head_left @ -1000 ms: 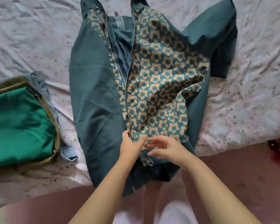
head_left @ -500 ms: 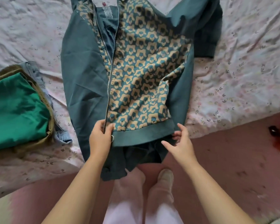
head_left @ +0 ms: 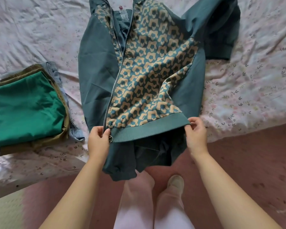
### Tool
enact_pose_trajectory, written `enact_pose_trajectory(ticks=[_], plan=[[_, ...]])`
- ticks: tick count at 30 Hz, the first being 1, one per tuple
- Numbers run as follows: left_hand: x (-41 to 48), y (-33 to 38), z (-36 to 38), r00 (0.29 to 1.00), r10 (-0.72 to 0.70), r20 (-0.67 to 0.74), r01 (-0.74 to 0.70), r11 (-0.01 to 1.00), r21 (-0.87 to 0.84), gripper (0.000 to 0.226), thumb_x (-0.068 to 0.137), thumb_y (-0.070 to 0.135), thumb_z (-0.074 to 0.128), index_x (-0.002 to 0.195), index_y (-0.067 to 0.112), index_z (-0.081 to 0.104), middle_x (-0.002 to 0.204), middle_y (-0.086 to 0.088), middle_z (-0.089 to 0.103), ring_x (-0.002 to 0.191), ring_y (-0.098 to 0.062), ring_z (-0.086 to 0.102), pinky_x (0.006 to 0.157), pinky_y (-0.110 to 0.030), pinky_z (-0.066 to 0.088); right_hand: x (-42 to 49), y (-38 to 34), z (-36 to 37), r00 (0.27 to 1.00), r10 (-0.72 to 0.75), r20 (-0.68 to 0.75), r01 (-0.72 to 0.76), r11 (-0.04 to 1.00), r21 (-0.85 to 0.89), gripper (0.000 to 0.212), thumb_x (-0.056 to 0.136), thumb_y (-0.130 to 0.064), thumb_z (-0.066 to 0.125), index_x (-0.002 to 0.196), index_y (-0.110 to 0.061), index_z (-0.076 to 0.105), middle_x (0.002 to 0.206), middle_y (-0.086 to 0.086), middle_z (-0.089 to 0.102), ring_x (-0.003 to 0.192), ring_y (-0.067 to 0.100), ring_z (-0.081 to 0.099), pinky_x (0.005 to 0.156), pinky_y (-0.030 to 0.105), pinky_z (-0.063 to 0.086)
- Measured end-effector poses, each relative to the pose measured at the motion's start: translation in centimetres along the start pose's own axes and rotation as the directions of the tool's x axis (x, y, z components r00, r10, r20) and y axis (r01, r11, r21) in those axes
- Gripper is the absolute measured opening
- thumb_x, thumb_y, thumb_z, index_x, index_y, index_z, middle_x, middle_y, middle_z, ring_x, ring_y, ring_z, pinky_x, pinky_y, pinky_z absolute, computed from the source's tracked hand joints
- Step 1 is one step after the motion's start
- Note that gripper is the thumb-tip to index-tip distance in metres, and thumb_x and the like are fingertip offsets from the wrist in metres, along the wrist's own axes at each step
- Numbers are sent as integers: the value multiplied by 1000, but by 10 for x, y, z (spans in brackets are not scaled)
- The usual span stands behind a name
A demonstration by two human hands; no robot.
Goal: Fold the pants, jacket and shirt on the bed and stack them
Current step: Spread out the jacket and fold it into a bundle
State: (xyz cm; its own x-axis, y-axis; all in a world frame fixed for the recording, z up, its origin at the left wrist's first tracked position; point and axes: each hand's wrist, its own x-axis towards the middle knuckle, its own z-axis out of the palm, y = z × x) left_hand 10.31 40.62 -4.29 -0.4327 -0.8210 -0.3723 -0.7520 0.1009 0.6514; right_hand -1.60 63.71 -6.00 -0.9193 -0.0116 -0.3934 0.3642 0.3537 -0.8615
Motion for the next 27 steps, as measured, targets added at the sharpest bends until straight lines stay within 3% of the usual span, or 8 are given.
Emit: enact_pose_trajectory(ticks=[6,10,12,15,17,19,22,27], plan=[[-11,16,12,1000,-7,28,10,995,-96,5,90,8,54,93,9,51,88,-9,55,85,-23,52,76,-33,40,-16,-38,-44,967,-189,-173,179,981,-69,42,79,11,40,85,-30,43,78,-11,48,68,-7,50,64,15,37],[-37,30,34,987,9,161,7,995,-98,4,90,10,54,90,9,50,83,-5,56,80,-21,51,76,-34,40,-8,-42,-100,912,-390,-126,293,835,-466,40,69,6,37,102,3,57,90,21,62,80,34,58,71,40,46],[-54,34,50,969,-13,245,29,998,-63,4,90,11,54,89,8,50,81,-3,55,79,-20,51,73,-32,40,-3,-24,-127,908,-419,-17,314,707,-634,44,63,6,39,104,1,57,92,26,61,81,42,60,70,41,48],[-74,31,74,933,-83,351,57,995,84,8,92,13,53,88,9,48,74,3,50,73,-17,47,62,-28,31,4,18,-156,986,-125,113,166,617,-769,43,72,6,44,112,-8,53,105,19,55,92,40,55,72,42,46],[-81,23,87,910,-127,394,61,983,176,12,91,14,53,84,10,46,72,4,47,71,-17,45,58,-29,28,5,41,-163,989,119,93,-14,688,-726,44,76,8,46,113,-14,50,112,12,53,95,33,52,75,37,42],[-83,16,97,892,-151,425,44,967,251,17,90,17,55,78,13,44,71,2,46,70,-18,44,57,-29,30,6,50,-160,989,145,18,-108,809,-577,44,75,13,44,104,-19,51,108,9,55,93,26,50,77,30,37],[-82,7,105,889,-176,423,76,967,242,12,88,19,59,83,11,52,78,-3,56,75,-22,52,65,-32,39,9,56,-154,1000,-12,-23,1,892,-451,48,68,21,41,90,-20,55,97,6,56,91,22,52,81,24,35],[-87,3,108,869,-171,464,85,976,200,17,86,19,62,81,3,59,74,-5,62,64,-17,55,63,-31,41,19,75,-167,948,306,-83,-312,854,-416,38,85,11,41,100,-15,65,106,10,64,83,30,59,66,25,46]])
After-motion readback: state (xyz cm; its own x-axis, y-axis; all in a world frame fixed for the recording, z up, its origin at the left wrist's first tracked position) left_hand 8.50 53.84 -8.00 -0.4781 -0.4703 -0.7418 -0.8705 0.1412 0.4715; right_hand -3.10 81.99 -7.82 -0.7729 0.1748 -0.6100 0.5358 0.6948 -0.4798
